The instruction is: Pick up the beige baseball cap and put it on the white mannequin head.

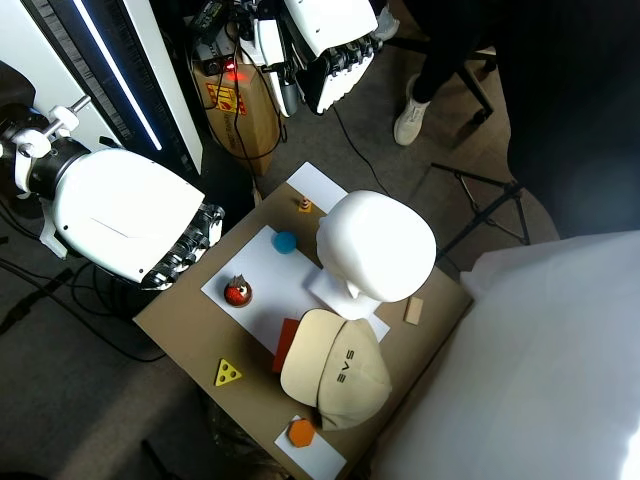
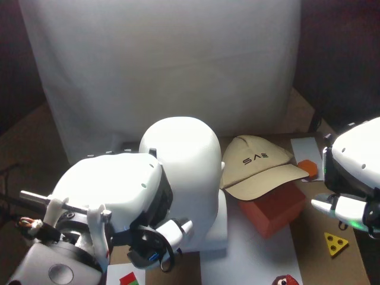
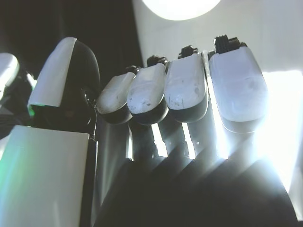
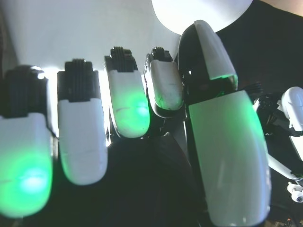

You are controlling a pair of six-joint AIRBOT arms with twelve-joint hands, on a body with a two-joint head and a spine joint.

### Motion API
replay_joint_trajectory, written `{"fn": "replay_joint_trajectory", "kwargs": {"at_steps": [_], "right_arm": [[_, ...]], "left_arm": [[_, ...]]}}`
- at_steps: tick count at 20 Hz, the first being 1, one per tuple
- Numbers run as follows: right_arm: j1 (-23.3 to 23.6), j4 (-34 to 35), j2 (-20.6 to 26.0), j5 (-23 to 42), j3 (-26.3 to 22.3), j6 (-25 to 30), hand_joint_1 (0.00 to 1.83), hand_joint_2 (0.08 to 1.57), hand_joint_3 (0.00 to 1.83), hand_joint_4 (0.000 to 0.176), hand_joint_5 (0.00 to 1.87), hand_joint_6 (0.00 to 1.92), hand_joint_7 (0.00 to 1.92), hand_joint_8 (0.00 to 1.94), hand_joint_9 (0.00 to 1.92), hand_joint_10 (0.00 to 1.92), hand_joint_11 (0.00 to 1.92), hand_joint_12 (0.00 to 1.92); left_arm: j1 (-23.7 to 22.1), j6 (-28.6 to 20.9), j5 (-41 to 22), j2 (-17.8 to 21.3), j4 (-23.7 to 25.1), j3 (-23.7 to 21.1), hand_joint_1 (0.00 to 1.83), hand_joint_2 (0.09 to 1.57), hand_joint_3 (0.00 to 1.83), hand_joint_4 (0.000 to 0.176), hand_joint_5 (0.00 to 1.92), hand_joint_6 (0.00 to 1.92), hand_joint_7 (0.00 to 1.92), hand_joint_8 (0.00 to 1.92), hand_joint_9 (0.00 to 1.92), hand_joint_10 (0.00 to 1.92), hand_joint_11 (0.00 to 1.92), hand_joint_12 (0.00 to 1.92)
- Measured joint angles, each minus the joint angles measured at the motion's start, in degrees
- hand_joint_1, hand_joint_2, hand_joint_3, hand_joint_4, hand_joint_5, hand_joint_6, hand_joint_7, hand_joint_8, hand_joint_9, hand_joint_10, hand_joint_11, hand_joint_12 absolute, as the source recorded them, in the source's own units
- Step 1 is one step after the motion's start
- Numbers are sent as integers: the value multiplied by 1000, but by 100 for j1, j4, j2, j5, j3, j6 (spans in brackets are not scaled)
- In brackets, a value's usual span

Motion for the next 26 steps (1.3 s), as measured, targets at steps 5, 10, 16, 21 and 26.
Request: {"fn": "replay_joint_trajectory", "kwargs": {"at_steps": [5, 10, 16, 21, 26], "right_arm": [[-24, 76, -2, -50, -11, -44, 0, 982, 51, 111, 21, 1, 0, 0, 0, 0, 0, 281], [-66, 15, -7, 22, 0, -50, 0, 979, 40, 110, 21, 0, 0, 0, 0, 0, 0, 277], [-546, -448, -205, -195, 916, 299, 0, 986, 28, 109, 12, 0, 0, 0, 0, 0, 0, 258], [-1453, -1589, -892, 195, 1685, 855, 708, 921, 0, 104, 0, 0, 1, 0, 0, 0, 0, 222], [-1445, -1499, -1725, -79, 2806, 1036, 1351, 1042, 21, 108, 57, 8, 11, 0, 0, 0, 0, 470]], "left_arm": [[61, -15, 33, -11, -2, 44, 0, 1124, 13, 125, 154, 3, 110, 2, 74, 3, 0, 484], [496, -378, 15, -138, 391, 256, 0, 1128, 5, 125, 163, 3, 113, 1, 74, 0, 0, 467], [1200, -809, -168, -328, 1311, 476, 0, 1132, 2, 125, 158, 0, 106, 1, 73, 0, 0, 487], [1453, -802, -719, -605, 874, 599, 0, 1136, 2, 125, 158, 0, 107, 0, 75, 1, 0, 446], [1803, -1554, -1196, -741, 802, 640, 0, 1138, 2, 125, 159, 0, 109, 1, 77, 1, 0, 443]]}}
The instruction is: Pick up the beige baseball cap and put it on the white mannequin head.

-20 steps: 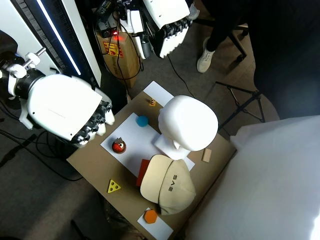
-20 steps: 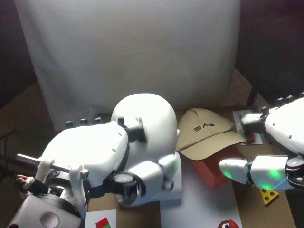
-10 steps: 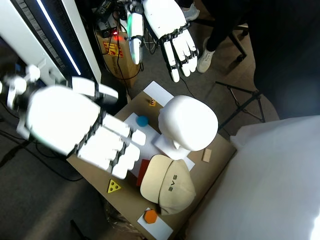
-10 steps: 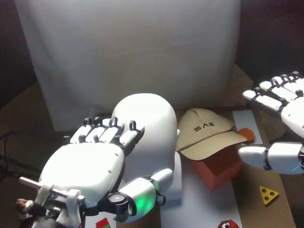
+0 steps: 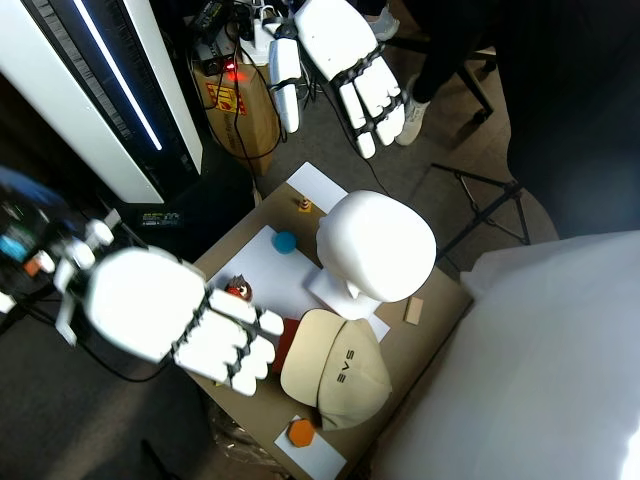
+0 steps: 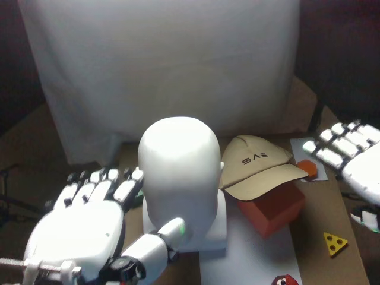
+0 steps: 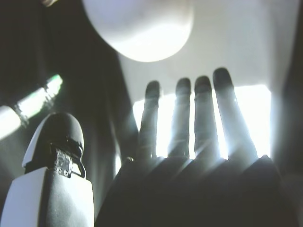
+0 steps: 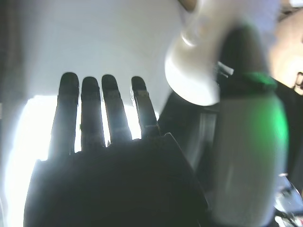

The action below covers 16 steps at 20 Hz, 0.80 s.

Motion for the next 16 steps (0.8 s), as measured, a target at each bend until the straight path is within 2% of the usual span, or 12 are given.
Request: {"fn": "replay_joint_trajectory", "kwargs": {"at_steps": [3, 5, 7, 9, 13, 16], "right_arm": [[116, 107, -590, -518, 730, 341, 1368, 1099, 38, 106, 39, 1, 0, 0, 0, 0, 0, 507], [138, 120, -986, -581, 1257, 428, 1336, 1113, 35, 103, 25, 0, 0, 0, 0, 0, 0, 486], [175, 269, -1357, -684, 1766, 632, 1335, 1123, 31, 89, 21, 0, 0, 0, 0, 0, 0, 465], [229, 166, -1716, -789, 2269, 710, 1318, 1124, 28, 84, 22, 0, 0, 0, 0, 0, 0, 466], [520, 138, -2459, -1172, 3425, 925, 1313, 1125, 26, 82, 24, 1, 0, 0, 0, 0, 0, 467], [535, 138, -2900, -1447, 4061, 1075, 1317, 1125, 24, 80, 14, 0, 0, 0, 0, 0, 0, 474]], "left_arm": [[105, -87, -96, -9, 149, 0, 0, 1150, 3, 126, 155, 0, 101, 0, 76, 0, 0, 408], [131, -90, -122, -9, 245, 0, 0, 1150, 3, 124, 154, 1, 100, 0, 76, 0, 0, 405], [138, -74, -131, -59, 363, 0, 0, 1150, 2, 124, 154, 0, 100, 0, 76, 0, 0, 438], [136, -44, -122, -107, 459, 4, 0, 1150, 1, 124, 157, 2, 114, 5, 80, 2, 0, 440], [166, 92, -114, -109, 350, 42, 0, 1150, 1, 123, 158, 1, 115, 5, 79, 1, 0, 435], [219, 155, -103, -109, 304, 68, 0, 1150, 1, 124, 158, 1, 118, 5, 79, 1, 0, 433]]}}
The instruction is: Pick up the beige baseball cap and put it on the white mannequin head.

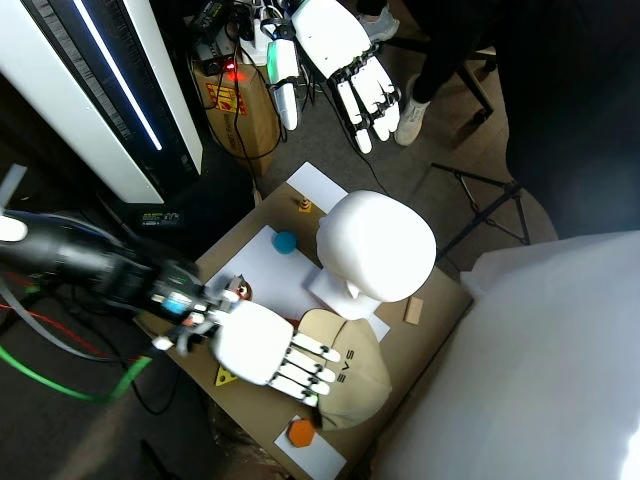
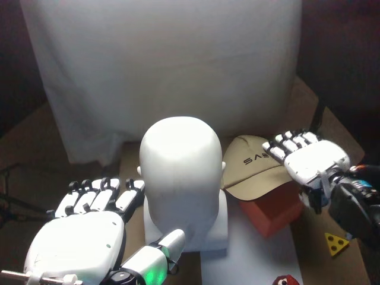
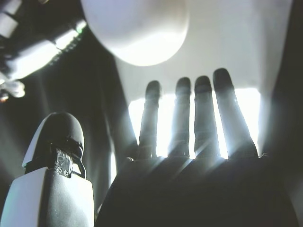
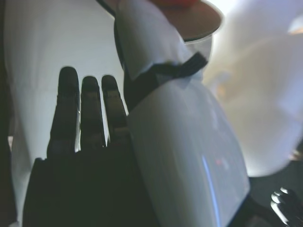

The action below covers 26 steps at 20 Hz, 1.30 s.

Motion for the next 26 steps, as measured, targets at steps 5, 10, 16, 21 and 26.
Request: {"fn": "replay_joint_trajectory", "kwargs": {"at_steps": [5, 10, 16, 21, 26], "right_arm": [[61, -15, -835, -507, 1204, 302, 1304, 1125, 20, 77, 13, 0, 0, 0, 0, 0, 0, 484], [103, -391, -1419, -763, 2157, 776, 1303, 1127, 20, 76, 13, 0, 0, 0, 0, 0, 0, 486], [179, -407, -1650, -935, 2483, 984, 1300, 1129, 18, 76, 18, 2, 0, 0, 0, 0, 0, 488], [203, -437, -1685, -999, 2485, 1014, 1298, 1132, 14, 75, 26, 3, 0, 0, 0, 0, 0, 461], [203, -442, -1696, -997, 2568, 1091, 1287, 1132, 12, 73, 28, 3, 9, 3, 0, 0, 0, 458]], "left_arm": [[85, -562, 94, 0, -94, 96, 0, 1151, 1, 123, 160, 1, 124, 3, 80, 1, 0, 408], [83, -533, 107, 0, -37, 190, 0, 1151, 0, 120, 164, 1, 126, 1, 84, 1, 0, 438], [138, -306, 94, -42, 57, 232, 0, 1152, 0, 120, 166, 1, 127, 1, 83, 0, 0, 412], [199, -363, 90, -284, 190, 393, 0, 1152, 0, 121, 158, 0, 115, 1, 70, 1, 0, 442], [199, -422, -175, -570, 111, 522, 0, 1153, 0, 121, 160, 0, 104, 0, 67, 0, 0, 416]]}}
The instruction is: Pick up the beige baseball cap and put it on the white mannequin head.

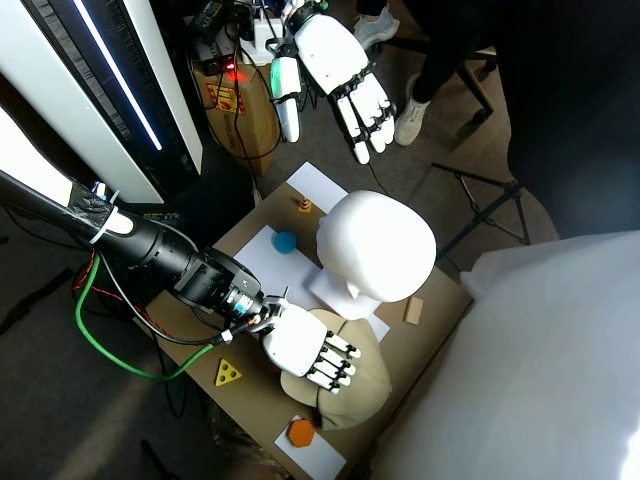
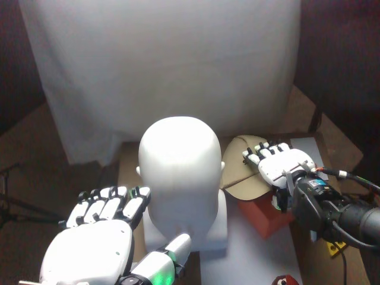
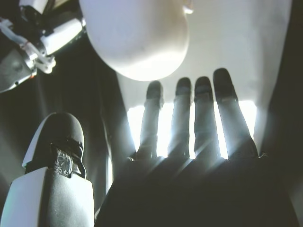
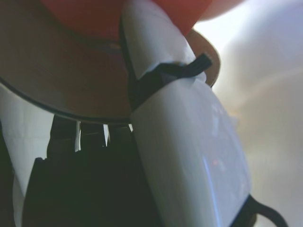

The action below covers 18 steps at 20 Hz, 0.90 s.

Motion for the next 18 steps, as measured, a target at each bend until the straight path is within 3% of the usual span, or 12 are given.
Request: {"fn": "replay_joint_trajectory", "kwargs": {"at_steps": [6, 14, 16, 18], "right_arm": [[22, 4, 0, 37, 155, 57, 1255, 1129, 9, 74, 34, 4, 18, 4, 0, 0, 0, 447], [22, 2, -11, 26, 162, 90, 1277, 1132, 8, 74, 34, 2, 22, 3, 0, 0, 0, 449], [22, 2, -11, 4, 162, 90, 1278, 1138, 8, 74, 44, 4, 37, 4, 0, 0, 0, 527], [22, 2, -11, 0, 162, 90, 1282, 1154, 10, 58, 95, 12, 117, 12, 49, 11, 0, 625]], "left_arm": [[79, -7, -96, -308, -79, 267, 0, 1154, 0, 121, 158, 0, 113, 1, 65, 1, 0, 419], [138, -173, -125, -396, -254, 448, 0, 1153, 0, 121, 165, 3, 108, 0, 69, 3, 0, 420], [142, -201, -162, -393, -210, 496, 0, 1151, 0, 120, 160, 0, 102, 0, 60, 0, 0, 424], [173, -236, -162, -396, -175, 518, 0, 1151, 0, 121, 161, 1, 101, 0, 59, 0, 0, 424]]}}
